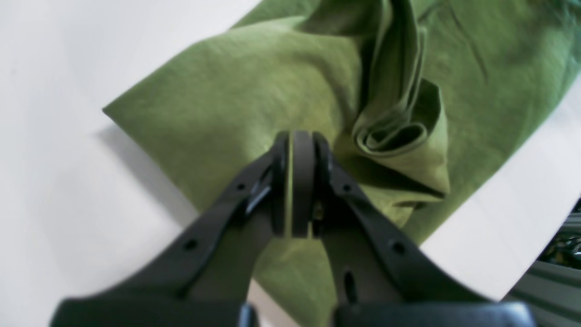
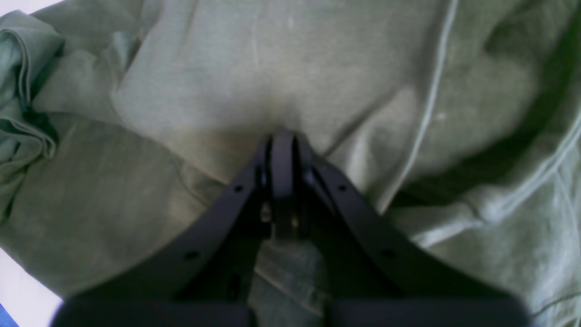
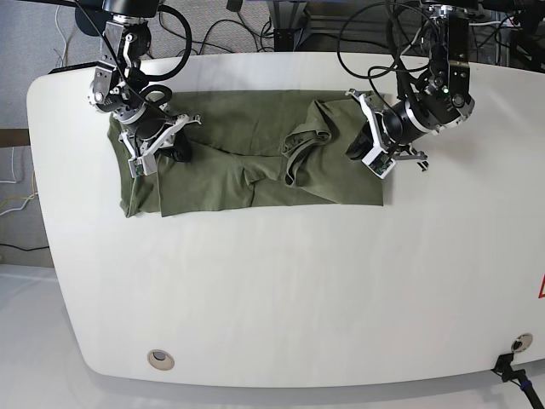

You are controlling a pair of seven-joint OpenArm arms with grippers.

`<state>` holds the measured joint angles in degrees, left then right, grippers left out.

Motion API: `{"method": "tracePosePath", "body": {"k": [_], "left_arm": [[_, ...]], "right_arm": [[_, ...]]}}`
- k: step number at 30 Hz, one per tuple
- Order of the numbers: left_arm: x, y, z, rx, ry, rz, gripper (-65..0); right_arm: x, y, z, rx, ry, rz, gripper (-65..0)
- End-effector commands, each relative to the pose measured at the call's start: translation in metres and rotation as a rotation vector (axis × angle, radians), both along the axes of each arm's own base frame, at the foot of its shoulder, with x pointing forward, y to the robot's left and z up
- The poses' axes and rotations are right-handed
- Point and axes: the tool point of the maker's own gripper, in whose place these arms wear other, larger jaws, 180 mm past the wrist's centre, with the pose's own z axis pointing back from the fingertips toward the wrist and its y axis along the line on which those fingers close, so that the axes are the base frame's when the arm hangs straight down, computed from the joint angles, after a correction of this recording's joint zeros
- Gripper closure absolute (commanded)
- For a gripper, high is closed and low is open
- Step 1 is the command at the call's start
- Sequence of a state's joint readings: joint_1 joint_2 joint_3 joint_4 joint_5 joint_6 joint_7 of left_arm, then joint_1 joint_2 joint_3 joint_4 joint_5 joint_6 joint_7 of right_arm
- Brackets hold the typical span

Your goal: Fold the T-shirt properly

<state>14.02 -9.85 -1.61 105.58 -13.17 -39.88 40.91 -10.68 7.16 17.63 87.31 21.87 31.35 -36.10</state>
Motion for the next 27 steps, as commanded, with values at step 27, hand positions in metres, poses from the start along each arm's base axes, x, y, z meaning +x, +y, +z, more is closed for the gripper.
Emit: {"method": "tracePosePath", "body": {"k": [27], "left_arm": [[-0.013, -0.118, 0.034, -0.095, -0.103, -0.211, 0.0]], "right_arm": [[-0.011, 0.006, -0.012, -0.022, 0.067, 0.014, 0.0]]}}
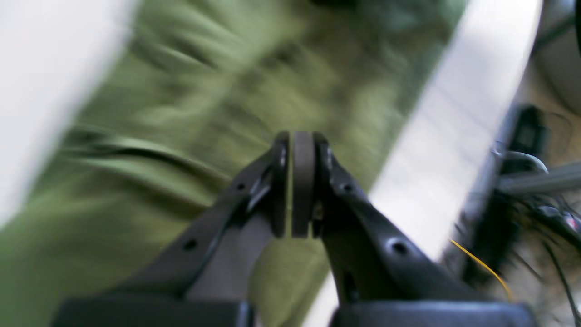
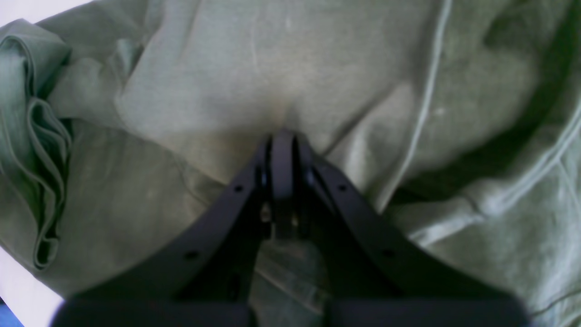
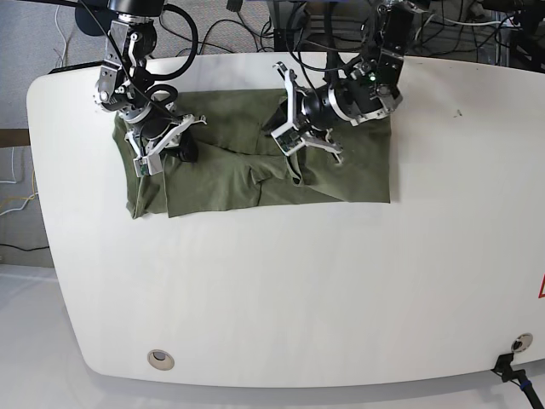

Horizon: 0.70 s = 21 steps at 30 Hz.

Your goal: Fold the T-shirt properly

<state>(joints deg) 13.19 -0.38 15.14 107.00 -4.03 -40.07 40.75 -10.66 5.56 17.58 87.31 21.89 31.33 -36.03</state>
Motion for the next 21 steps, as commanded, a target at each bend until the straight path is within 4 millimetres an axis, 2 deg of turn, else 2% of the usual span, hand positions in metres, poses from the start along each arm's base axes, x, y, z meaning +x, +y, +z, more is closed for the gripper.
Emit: {"method": "tracePosePath", "body": {"k": [1, 4, 6, 9, 12, 16, 20, 21], "left_arm": [[0.022, 0.019, 0.027, -0.024, -0.091, 0.073, 0.0], [0.058, 0.07, 0.035, 0.012, -0.141, 0.226, 0.0], [0.068, 0.094, 0.03, 0.029, -0.13, 0.295, 0.0], [0.072, 0.119, 0.014, 0.053, -0.088, 0.364, 0.0], [0.069, 0.14, -0.004, 0.085, -0.038, 0.402, 0.0], [0.053, 0.162, -0.036, 0.125, 0.049, 0.422, 0.0], [0.041, 0.167, -0.052, 0.081, 0.074, 0.446, 0.0], [0.038, 0.167, -0.06, 0.082, 0.098, 0.449, 0.0]], "right_arm": [[-0.011, -0.005, -0.012, -0.05, 0.068, 0.021, 0.0], [-0.011, -0.005, -0.012, -0.05, 0.068, 0.021, 0.0], [-0.011, -0.005, -0.012, -0.05, 0.068, 0.021, 0.0], [-0.011, -0.004, -0.012, -0.048, 0.068, 0.02, 0.0], [-0.011, -0.004, -0.012, -0.048, 0.068, 0.02, 0.0], [-0.011, -0.004, -0.011, -0.048, 0.066, 0.02, 0.0], [-0.008, -0.004, -0.009, -0.046, 0.062, 0.022, 0.0], [-0.004, -0.004, -0.002, -0.051, 0.041, 0.024, 0.0]]}}
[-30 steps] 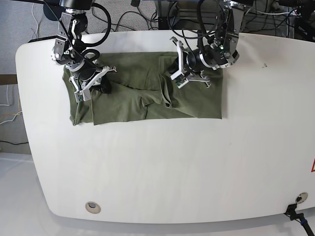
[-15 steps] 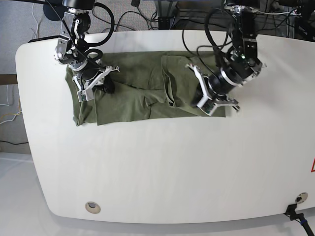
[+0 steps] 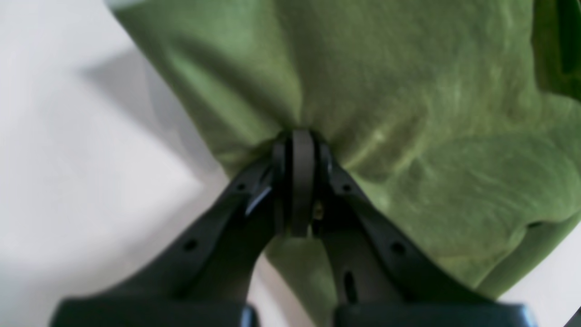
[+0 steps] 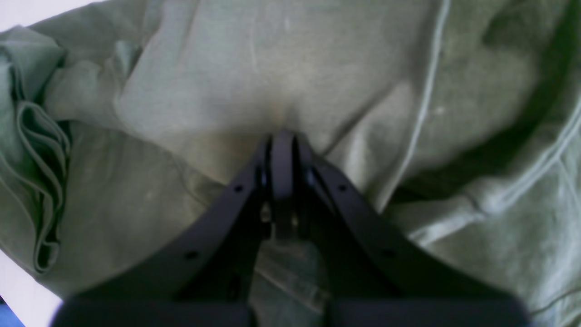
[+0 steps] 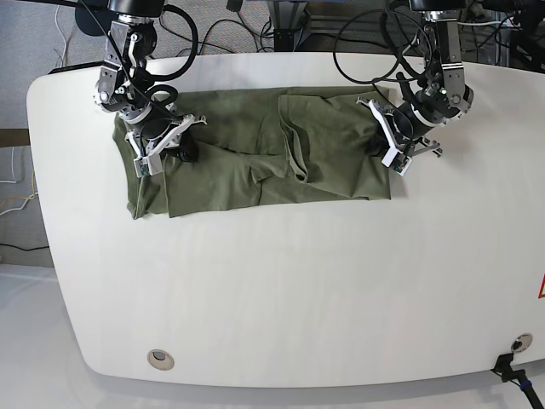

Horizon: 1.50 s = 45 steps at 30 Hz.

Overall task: Fold the T-shirt properly
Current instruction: 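Lift the right gripper off the strip end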

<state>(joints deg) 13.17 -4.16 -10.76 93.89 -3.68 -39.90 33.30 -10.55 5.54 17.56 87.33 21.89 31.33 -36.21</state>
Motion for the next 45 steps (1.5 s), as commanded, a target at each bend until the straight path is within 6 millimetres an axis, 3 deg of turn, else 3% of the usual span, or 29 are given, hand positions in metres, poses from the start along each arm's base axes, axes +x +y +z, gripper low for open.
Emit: {"method": "tracePosePath", "body": {"k": [1, 5, 6, 8, 11, 13, 16, 23, 30, 38, 42, 45], "left_arm": [[0.001, 0.002, -0.007, -0.01, 0.018, 0.006, 0.0], [-0.004, 0.002, -0.02, -0.021, 0.056, 0.012, 0.0], [-0.004, 0.002, -0.02, -0.021, 0.058, 0.012, 0.0], [-0.005, 0.002, -0.02, -0.023, 0.059, 0.012, 0.0], [-0.005, 0.002, -0.02, -0.024, 0.058, 0.012, 0.0], [-0.006, 0.003, -0.02, -0.022, 0.06, 0.014, 0.0], [-0.007, 0.003, -0.021, -0.022, 0.061, 0.013, 0.0], [-0.007, 0.008, -0.021, -0.01, 0.063, 0.011, 0.0], [-0.007, 0.009, -0.02, -0.007, 0.061, 0.01, 0.0], [-0.007, 0.009, -0.02, -0.006, 0.062, 0.01, 0.0], [-0.007, 0.009, -0.021, -0.005, 0.062, 0.01, 0.0], [-0.007, 0.009, -0.021, -0.005, 0.062, 0.01, 0.0]], "right_arm": [[-0.001, -0.004, 0.006, -0.059, 0.015, 0.026, 0.0], [0.021, -0.002, 0.062, -0.14, -0.096, 0.074, 0.0], [0.026, 0.001, 0.077, -0.158, -0.119, 0.084, -5.2], [0.033, -0.012, 0.109, -0.206, -0.181, 0.044, -20.0], [0.037, -0.045, 0.127, -0.236, -0.207, -0.062, -38.6], [0.033, -0.072, 0.119, -0.238, -0.173, -0.136, -43.9], [0.023, -0.103, 0.104, -0.246, -0.12, -0.197, -44.6], [-0.004, -0.142, 0.069, -0.112, -0.05, -0.273, -44.6], [-0.02, -0.134, 0.036, 0.01, 0.016, -0.273, -44.6], [-0.016, -0.122, 0.031, 0.051, 0.01, -0.278, -44.6], [-0.004, -0.095, 0.03, 0.081, 0.005, -0.218, -44.5], [-0.002, -0.089, 0.03, 0.093, 0.003, -0.214, -44.5]]}}
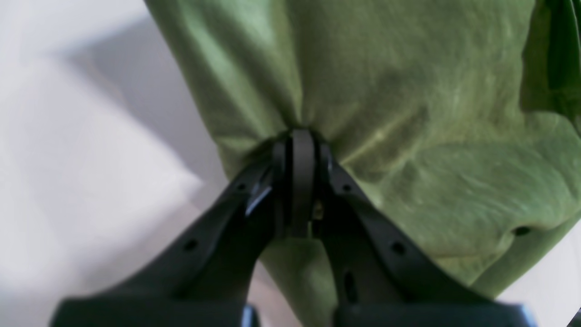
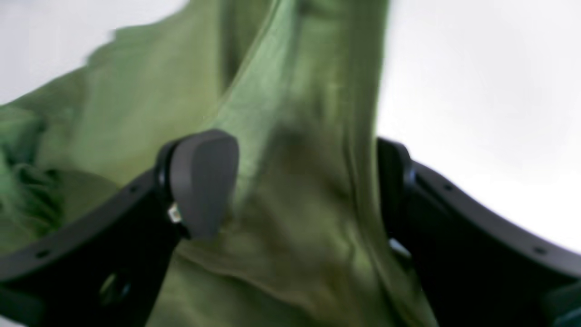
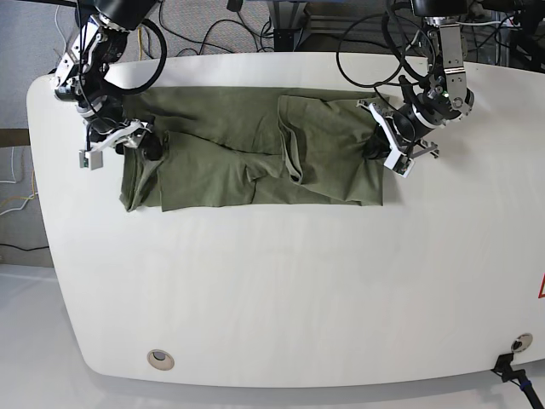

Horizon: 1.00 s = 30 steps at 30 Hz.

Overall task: Fold the T-shirt properly
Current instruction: 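Lift the right gripper off the strip end, then grasp the strip end with the right gripper and fold it toward the left gripper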

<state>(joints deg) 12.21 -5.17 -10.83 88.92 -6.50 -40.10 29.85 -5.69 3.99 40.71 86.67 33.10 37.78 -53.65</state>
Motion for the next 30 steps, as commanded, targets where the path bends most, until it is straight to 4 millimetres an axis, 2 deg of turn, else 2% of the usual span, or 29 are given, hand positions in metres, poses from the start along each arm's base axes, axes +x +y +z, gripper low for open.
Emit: {"method": "tracePosePath", "body": {"k": [1, 9, 14, 18, 20, 22, 25, 27, 30], "left_arm": [[-0.01, 0.01, -0.011, 0.071, 0.057, -0.012, 0.0], [-0.01, 0.01, -0.011, 0.072, 0.058, -0.012, 0.0], [-0.01, 0.01, -0.011, 0.072, 0.058, -0.012, 0.0], [-0.01, 0.01, -0.011, 0.071, 0.057, -0.012, 0.0], [-0.01, 0.01, -0.011, 0.072, 0.058, -0.012, 0.0], [-0.01, 0.01, -0.011, 0.072, 0.058, -0.012, 0.0], [-0.01, 0.01, -0.011, 0.072, 0.058, -0.012, 0.0], [-0.01, 0.01, -0.012, 0.072, 0.059, -0.012, 0.0], [-0.01, 0.01, -0.012, 0.072, 0.061, -0.012, 0.0]], "right_arm": [[0.009, -0.001, 0.01, -0.007, -0.038, -0.001, -44.4], [0.012, 0.005, 0.009, 0.001, -0.04, 0.005, -43.0], [0.015, 0.021, 0.008, 0.012, -0.038, 0.046, -27.4], [0.019, 0.024, 0.01, 0.015, -0.044, 0.055, -24.9], [0.02, 0.024, 0.01, 0.015, -0.045, 0.055, -16.8], [0.021, 0.025, 0.01, 0.015, -0.047, 0.056, -0.8], [0.024, 0.032, 0.014, 0.008, -0.056, 0.09, 0.0], [0.029, 0.047, 0.027, -0.022, -0.09, 0.147, 0.0], [0.024, 0.064, 0.047, -0.055, -0.124, 0.187, 0.0]]}}
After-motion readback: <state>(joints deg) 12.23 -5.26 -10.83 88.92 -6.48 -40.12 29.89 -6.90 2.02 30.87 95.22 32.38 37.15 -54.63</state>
